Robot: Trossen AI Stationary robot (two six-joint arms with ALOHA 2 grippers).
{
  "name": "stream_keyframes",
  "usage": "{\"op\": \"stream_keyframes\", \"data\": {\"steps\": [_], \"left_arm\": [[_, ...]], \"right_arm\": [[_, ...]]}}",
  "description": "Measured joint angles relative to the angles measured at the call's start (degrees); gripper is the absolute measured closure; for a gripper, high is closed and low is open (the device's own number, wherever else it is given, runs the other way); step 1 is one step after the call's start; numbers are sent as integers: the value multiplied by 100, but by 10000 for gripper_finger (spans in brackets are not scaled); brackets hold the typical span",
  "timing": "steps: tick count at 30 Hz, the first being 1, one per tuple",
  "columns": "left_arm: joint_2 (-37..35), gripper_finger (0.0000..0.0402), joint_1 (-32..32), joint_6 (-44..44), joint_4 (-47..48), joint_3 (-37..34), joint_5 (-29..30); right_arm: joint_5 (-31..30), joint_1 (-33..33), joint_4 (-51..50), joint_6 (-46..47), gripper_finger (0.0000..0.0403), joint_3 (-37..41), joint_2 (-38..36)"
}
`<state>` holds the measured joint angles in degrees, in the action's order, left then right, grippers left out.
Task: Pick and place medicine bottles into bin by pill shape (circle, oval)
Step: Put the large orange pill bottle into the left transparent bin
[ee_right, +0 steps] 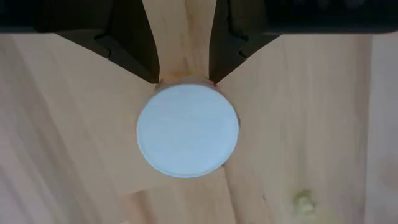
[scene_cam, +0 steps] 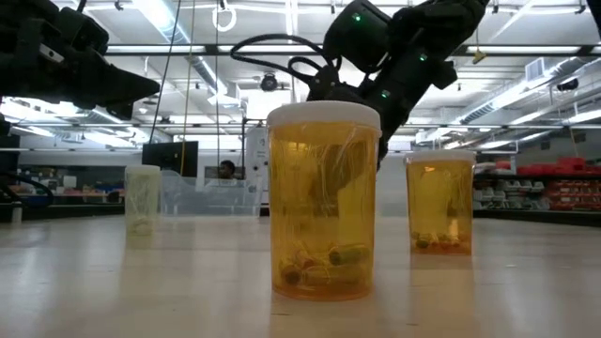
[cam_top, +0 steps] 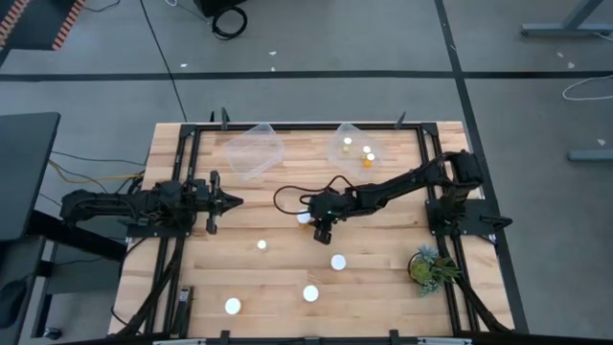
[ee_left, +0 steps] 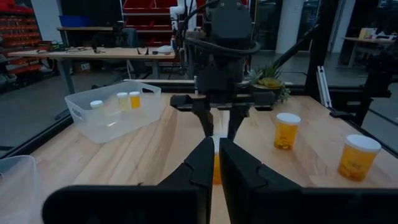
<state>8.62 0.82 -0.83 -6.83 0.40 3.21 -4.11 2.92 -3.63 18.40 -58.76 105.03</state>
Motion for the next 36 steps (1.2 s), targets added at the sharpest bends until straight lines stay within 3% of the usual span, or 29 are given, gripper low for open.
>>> {"op": "stream_keyframes", "data": {"steps": [10,23,29,36], "left_arm": [[0,371,0,-1,-2,0,1],[0,376,0,1,-2,-1,1],[0,369,1,-1,-3,1,1],[-2,370,2,0,-5,-1,1]], "right_arm": [[-61,118,-74,285,256,0,-2],[-350,209,1175,305,256,-10,644],[-348,145,1141,193,256,-404,865],[-305,-25,754,-312,256,-1377,1416]]}}
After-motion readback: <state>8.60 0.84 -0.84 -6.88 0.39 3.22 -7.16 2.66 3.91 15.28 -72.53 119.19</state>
